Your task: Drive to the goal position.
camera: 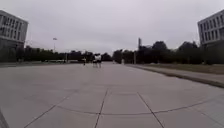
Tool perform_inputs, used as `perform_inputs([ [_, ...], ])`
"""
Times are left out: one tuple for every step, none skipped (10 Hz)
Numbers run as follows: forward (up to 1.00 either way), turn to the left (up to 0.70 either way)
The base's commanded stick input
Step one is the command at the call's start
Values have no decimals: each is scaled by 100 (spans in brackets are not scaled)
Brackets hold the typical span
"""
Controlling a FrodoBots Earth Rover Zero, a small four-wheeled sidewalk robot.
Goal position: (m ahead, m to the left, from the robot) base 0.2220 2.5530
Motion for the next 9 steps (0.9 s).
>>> perform_inputs([
  [70, 0],
  [70, 0],
  [70, 0],
  [70, 0],
  [70, 0],
  [70, 0],
  [70, 0],
  [70, 0],
  [70, 0],
])
